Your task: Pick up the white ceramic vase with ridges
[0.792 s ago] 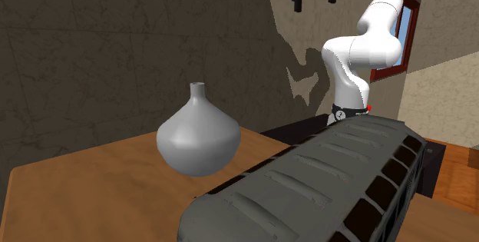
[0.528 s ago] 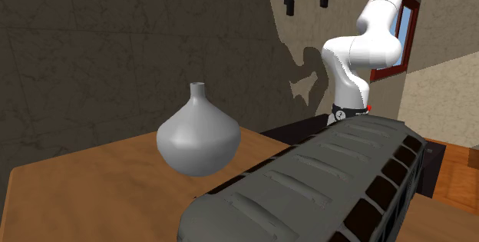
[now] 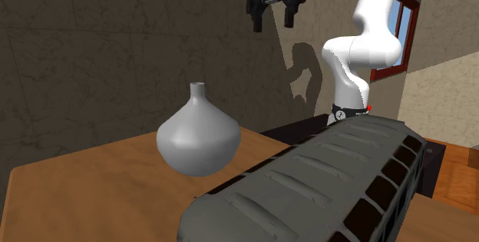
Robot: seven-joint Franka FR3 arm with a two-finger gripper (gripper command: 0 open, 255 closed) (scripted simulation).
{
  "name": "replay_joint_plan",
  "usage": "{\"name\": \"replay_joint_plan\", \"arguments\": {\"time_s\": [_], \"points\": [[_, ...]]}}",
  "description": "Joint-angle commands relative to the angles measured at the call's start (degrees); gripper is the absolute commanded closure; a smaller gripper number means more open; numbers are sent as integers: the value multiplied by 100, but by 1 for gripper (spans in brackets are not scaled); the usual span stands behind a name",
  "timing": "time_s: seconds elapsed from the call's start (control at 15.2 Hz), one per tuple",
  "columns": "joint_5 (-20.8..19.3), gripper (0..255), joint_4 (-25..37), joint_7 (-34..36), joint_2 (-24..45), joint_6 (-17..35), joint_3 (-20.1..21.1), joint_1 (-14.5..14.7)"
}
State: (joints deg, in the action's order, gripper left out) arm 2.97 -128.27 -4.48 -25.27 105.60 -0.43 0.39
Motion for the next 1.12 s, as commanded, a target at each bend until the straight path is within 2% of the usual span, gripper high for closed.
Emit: {"name": "replay_joint_plan", "arguments": {"time_s": [0.0, 0.46, 0.86, 1.06], "points": [[-56, 0, 223, -111, 436, 180, -53, -29], [-181, 0, 1273, -323, 2019, 606, -118, -70], [-268, 0, 2458, -471, 3384, 700, -151, -110], [-266, 0, 2297, -473, 3439, 917, -149, -112]]}}
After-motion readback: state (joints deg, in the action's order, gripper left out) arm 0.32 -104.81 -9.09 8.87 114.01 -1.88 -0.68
